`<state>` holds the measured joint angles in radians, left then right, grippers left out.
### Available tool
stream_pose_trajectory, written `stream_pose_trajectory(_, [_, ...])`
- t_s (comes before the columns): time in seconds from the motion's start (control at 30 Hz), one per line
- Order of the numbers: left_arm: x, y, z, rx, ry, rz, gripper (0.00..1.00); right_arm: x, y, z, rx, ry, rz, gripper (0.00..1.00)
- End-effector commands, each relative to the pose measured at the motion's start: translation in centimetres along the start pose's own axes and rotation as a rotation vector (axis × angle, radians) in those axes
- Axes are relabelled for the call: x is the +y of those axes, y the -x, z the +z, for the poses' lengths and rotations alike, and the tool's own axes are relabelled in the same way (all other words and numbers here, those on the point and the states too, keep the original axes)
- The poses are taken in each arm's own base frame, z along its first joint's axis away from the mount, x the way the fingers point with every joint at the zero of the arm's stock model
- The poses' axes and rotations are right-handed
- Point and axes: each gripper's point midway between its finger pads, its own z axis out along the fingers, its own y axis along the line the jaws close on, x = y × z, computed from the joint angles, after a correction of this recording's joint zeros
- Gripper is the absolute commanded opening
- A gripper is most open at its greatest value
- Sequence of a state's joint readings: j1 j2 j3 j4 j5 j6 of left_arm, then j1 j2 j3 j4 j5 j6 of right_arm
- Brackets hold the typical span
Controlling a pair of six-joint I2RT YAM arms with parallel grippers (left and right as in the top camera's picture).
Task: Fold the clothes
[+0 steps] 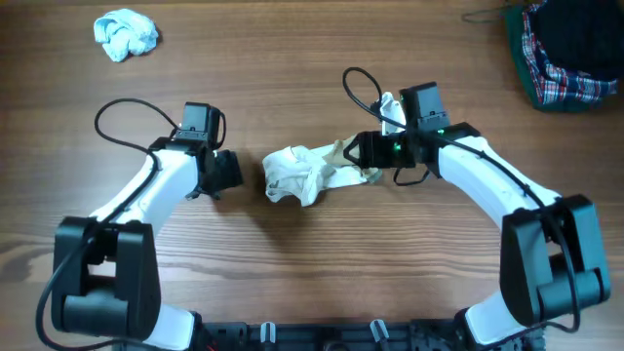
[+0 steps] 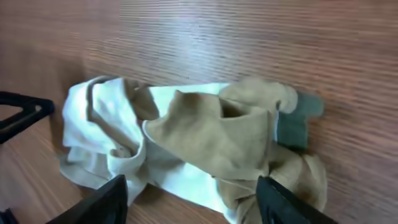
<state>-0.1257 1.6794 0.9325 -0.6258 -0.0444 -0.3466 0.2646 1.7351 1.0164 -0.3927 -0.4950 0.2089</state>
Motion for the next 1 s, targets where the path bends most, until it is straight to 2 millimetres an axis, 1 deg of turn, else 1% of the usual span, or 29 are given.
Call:
stream_pose_trajectory(0.0, [0.2, 0.4, 0.3, 0.000, 0.011, -0.005, 0.71, -1.8, 1.2, -0.7, -0.044, -0.133, -0.111, 0.68])
stream_pose_trajectory(0.07, [0.1, 0.4, 0.3, -0.002, 0.010, -0.006, 0.71, -3.0, 1.3, -0.8, -0.051, -0.202, -0.118, 0.68])
stream_pose_trajectory(0.17, [0.1, 0.4, 0.3, -0.002, 0.010, -0.006, 0.71, -3.8, 0.9, 0.2, -0.025, -0.211, -0.148, 0.63])
stream_pose_trajectory(0.23, [0.1, 0.4, 0.3, -0.002, 0.010, -0.006, 0.71, -4.4, 0.3, 1.2, 0.004, -0.211, -0.136, 0.58])
stream_pose_trajectory(0.27, [0.1, 0.4, 0.3, -0.002, 0.010, -0.006, 0.71, -4.5, 0.0, 1.6, 0.018, -0.205, -0.125, 0.53])
stream_pose_trajectory(0.3, [0.1, 0.4, 0.3, -0.002, 0.010, -0.006, 0.71, -4.6, -0.3, 1.8, 0.026, -0.204, -0.100, 0.45])
stream_pose_trajectory(0.33, [0.1, 0.4, 0.3, -0.002, 0.010, -0.006, 0.72, -4.7, -0.4, 1.8, 0.028, -0.205, -0.071, 0.33])
stream_pose_trajectory(0.37, [0.1, 0.4, 0.3, -0.002, 0.010, -0.006, 0.72, -4.7, -0.4, 1.8, 0.026, -0.206, -0.041, 0.26])
stream_pose_trajectory(0.47, [0.1, 0.4, 0.3, -0.002, 0.010, -0.006, 0.72, -4.6, -0.4, 1.8, 0.017, -0.205, 0.039, 0.17])
stream_pose_trajectory(0.53, [0.1, 0.4, 0.3, -0.002, 0.010, -0.006, 0.72, -4.2, -0.5, 1.9, 0.021, -0.180, 0.054, 0.17])
stream_pose_trajectory(0.6, [0.1, 0.4, 0.3, -0.003, 0.010, -0.006, 0.72, -4.4, -0.7, 2.1, 0.029, -0.181, 0.045, 0.22])
stream_pose_trajectory(0.67, [0.1, 0.4, 0.3, -0.003, 0.010, -0.006, 0.72, -4.0, -1.0, 2.6, 0.049, -0.147, 0.003, 0.29])
stream_pose_trajectory(0.7, [0.1, 0.4, 0.3, -0.003, 0.010, -0.006, 0.72, -4.3, -1.4, 2.9, 0.064, -0.147, -0.001, 0.32])
stream_pose_trajectory(0.77, [0.1, 0.4, 0.3, -0.003, 0.010, -0.006, 0.72, -4.4, -1.8, 3.4, 0.084, -0.139, -0.003, 0.33])
stream_pose_trajectory(0.87, [0.1, 0.4, 0.3, -0.004, 0.010, -0.006, 0.72, -4.4, -2.3, 4.0, 0.102, -0.120, 0.004, 0.33])
stream_pose_trajectory(0.9, [0.1, 0.5, 0.3, -0.006, 0.009, -0.006, 0.72, -4.3, -2.2, 4.1, 0.097, -0.115, 0.001, 0.30])
stream_pose_trajectory(0.93, [0.1, 0.5, 0.3, -0.006, 0.008, -0.006, 0.72, -4.2, -2.0, 4.1, 0.091, -0.109, -0.001, 0.25])
stream_pose_trajectory(0.97, [0.1, 0.5, 0.3, -0.006, 0.008, -0.006, 0.72, -4.0, -1.9, 4.1, 0.086, -0.097, -0.004, 0.11])
